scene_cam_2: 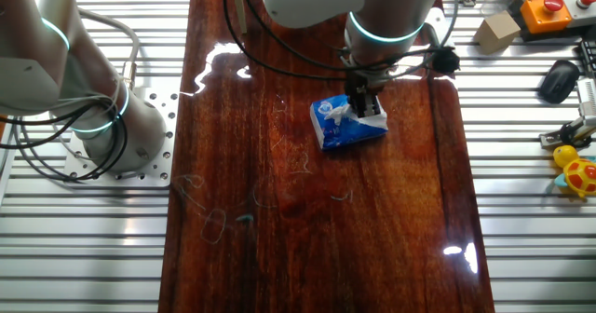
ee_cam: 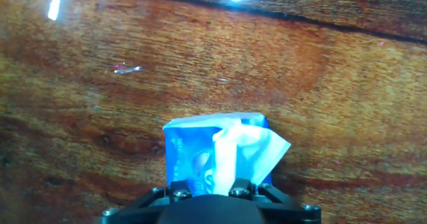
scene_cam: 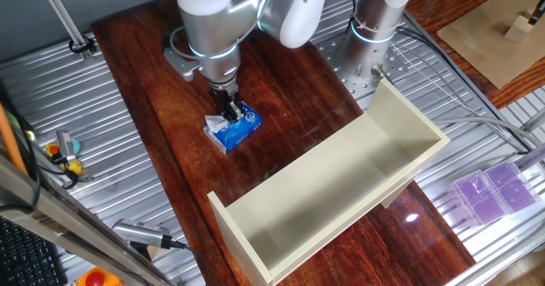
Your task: Put the object on the shelf
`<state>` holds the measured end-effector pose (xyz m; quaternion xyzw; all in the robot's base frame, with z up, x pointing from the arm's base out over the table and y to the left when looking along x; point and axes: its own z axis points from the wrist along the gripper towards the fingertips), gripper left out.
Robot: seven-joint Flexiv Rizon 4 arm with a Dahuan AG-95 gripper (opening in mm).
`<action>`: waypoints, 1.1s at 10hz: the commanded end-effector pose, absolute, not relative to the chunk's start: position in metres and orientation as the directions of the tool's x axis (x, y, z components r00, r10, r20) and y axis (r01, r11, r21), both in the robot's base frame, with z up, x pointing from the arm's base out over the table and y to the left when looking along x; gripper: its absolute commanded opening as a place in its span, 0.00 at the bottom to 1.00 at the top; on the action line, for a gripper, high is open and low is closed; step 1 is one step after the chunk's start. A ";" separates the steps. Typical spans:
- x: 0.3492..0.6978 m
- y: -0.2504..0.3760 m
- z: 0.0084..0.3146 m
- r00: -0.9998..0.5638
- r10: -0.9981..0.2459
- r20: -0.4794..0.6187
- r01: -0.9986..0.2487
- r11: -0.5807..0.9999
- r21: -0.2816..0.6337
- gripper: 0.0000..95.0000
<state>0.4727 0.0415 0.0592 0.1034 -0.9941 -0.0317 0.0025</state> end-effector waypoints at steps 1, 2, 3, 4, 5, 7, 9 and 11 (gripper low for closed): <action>0.472 0.041 0.061 -0.976 -0.215 0.008 -0.214 0.975 0.064 0.00; 0.472 0.041 0.065 -0.975 -0.222 0.012 -0.220 0.973 0.066 0.00; 0.471 0.040 0.069 -0.975 -0.223 0.018 -0.221 0.973 0.065 0.00; 0.471 0.040 0.075 -0.974 -0.223 0.023 -0.221 0.973 0.065 0.00; 0.471 0.040 0.081 -0.973 -0.228 0.033 -0.226 0.972 0.069 0.00; 0.471 0.040 0.093 -0.971 -0.236 0.045 -0.233 0.970 0.073 0.00; 0.470 0.040 0.104 -0.969 -0.241 0.056 -0.236 0.969 0.073 0.00; 0.469 0.039 0.116 -0.965 -0.253 0.065 -0.248 0.966 0.069 0.00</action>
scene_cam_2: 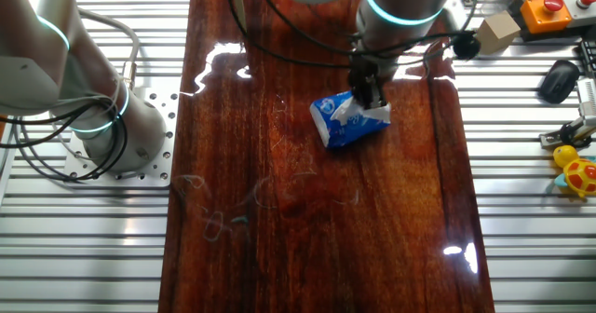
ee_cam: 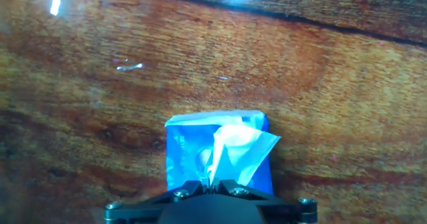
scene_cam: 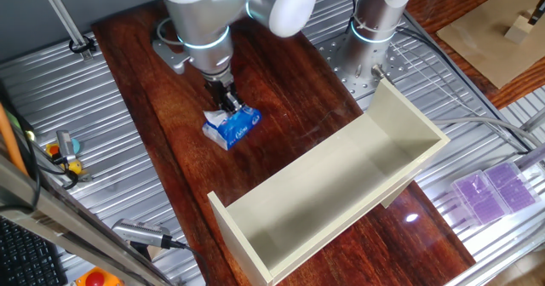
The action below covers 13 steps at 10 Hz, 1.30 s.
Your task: Put the object on the shelf
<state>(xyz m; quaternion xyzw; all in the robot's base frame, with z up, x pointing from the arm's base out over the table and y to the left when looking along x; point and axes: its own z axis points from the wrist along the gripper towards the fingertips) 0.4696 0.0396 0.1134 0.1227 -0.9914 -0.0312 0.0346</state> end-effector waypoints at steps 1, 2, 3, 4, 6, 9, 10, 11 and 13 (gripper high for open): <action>0.468 0.037 0.123 -0.964 -0.258 0.065 -0.254 0.965 0.069 0.00; 0.466 0.034 0.135 -0.961 -0.268 0.064 -0.264 0.962 0.067 0.00; 0.463 0.031 0.147 -0.958 -0.281 0.063 -0.276 0.959 0.068 0.00; 0.458 0.027 0.164 -0.953 -0.296 0.062 -0.292 0.954 0.067 0.00; 0.447 0.018 0.192 -0.946 -0.320 0.061 -0.316 0.947 0.063 0.00; 0.443 0.007 0.217 -0.941 -0.328 0.080 -0.324 0.944 0.064 0.00; 0.445 0.003 0.229 -0.938 -0.334 0.094 -0.329 0.942 0.065 0.00; 0.447 0.003 0.237 -0.935 -0.341 0.100 -0.336 0.940 0.060 0.00; 0.446 0.005 0.247 -0.931 -0.350 0.101 -0.346 0.936 0.056 0.00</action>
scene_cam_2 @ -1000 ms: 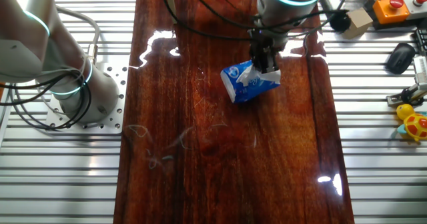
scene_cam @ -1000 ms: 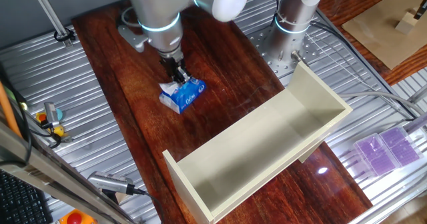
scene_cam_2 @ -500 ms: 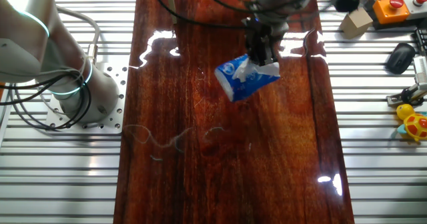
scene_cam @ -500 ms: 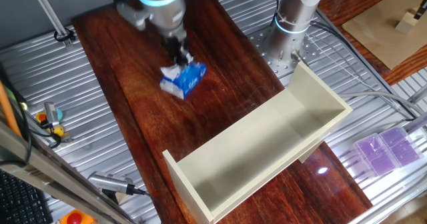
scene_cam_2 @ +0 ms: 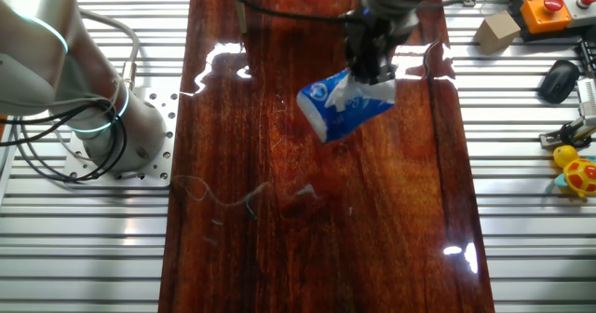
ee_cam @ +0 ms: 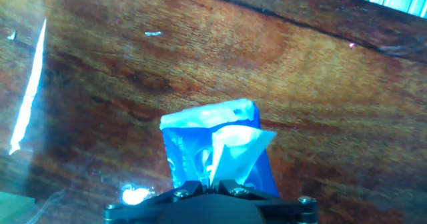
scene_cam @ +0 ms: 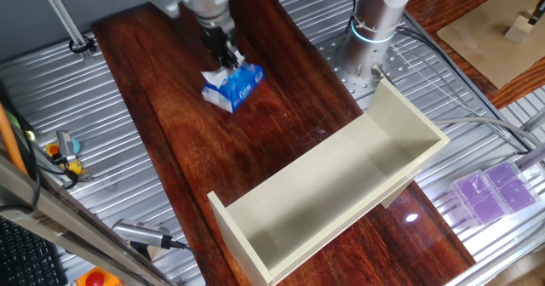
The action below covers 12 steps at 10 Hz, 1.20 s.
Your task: Put the object on the shelf
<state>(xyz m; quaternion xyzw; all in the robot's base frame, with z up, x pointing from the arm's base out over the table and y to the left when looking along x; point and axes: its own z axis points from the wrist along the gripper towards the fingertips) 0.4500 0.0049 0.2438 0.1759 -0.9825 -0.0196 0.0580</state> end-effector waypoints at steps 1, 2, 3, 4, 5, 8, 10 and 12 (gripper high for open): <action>0.445 0.005 0.251 -0.930 -0.352 0.102 -0.348 0.936 0.057 0.00; 0.447 0.004 0.257 -0.927 -0.361 0.101 -0.357 0.932 0.058 0.00; 0.449 0.002 0.266 -0.924 -0.368 0.100 -0.364 0.930 0.058 0.00; 0.452 0.000 0.276 -0.920 -0.378 0.101 -0.374 0.926 0.060 0.00; 0.456 -0.001 0.292 -0.915 -0.390 0.101 -0.385 0.920 0.066 0.00; 0.459 0.003 0.312 -0.916 -0.386 0.114 -0.380 0.922 0.070 0.00; 0.455 0.008 0.320 -0.917 -0.382 0.114 -0.376 0.924 0.071 0.00; 0.453 0.011 0.329 -0.920 -0.374 0.115 -0.368 0.927 0.071 0.00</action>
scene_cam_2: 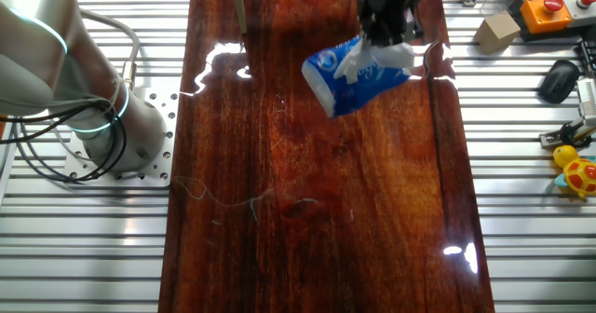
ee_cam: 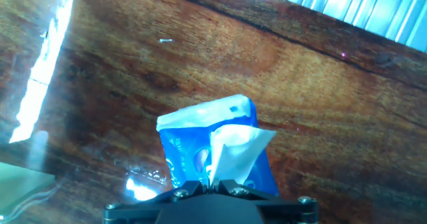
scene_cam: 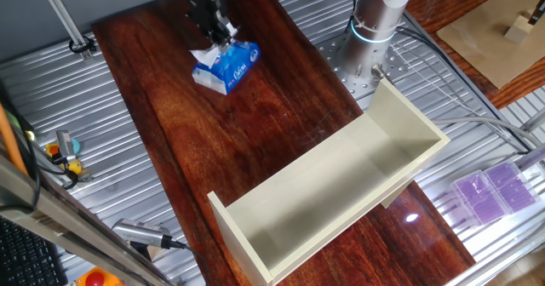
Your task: Put the object on the shelf
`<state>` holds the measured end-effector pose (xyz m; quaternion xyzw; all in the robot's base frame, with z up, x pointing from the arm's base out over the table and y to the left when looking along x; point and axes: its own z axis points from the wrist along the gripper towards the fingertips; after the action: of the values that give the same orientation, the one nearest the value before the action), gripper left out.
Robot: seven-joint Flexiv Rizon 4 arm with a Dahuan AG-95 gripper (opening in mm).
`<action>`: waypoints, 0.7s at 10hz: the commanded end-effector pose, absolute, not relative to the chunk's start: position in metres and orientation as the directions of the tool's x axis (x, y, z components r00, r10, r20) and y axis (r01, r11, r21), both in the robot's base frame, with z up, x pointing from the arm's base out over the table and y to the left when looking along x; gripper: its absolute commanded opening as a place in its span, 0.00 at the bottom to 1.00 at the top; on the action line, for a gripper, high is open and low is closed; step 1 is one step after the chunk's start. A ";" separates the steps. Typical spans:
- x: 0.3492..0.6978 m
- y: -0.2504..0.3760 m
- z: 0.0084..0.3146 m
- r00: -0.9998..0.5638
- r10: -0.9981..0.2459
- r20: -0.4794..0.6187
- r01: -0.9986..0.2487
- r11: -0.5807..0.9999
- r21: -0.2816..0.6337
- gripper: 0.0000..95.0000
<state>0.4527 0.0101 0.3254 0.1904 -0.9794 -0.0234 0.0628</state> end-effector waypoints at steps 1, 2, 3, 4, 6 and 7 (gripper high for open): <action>0.453 0.012 0.334 -0.922 -0.370 0.117 -0.364 0.929 0.070 0.00; 0.453 0.013 0.339 -0.923 -0.366 0.118 -0.360 0.930 0.070 0.00; 0.452 0.015 0.344 -0.924 -0.363 0.118 -0.357 0.932 0.070 0.00; 0.452 0.017 0.348 -0.925 -0.361 0.119 -0.355 0.932 0.069 0.00; 0.448 0.019 0.354 -0.924 -0.364 0.119 -0.358 0.931 0.067 0.00; 0.446 0.019 0.356 -0.924 -0.363 0.119 -0.357 0.932 0.067 0.00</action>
<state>0.4454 0.0183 0.3575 0.1838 -0.9806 -0.0216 0.0640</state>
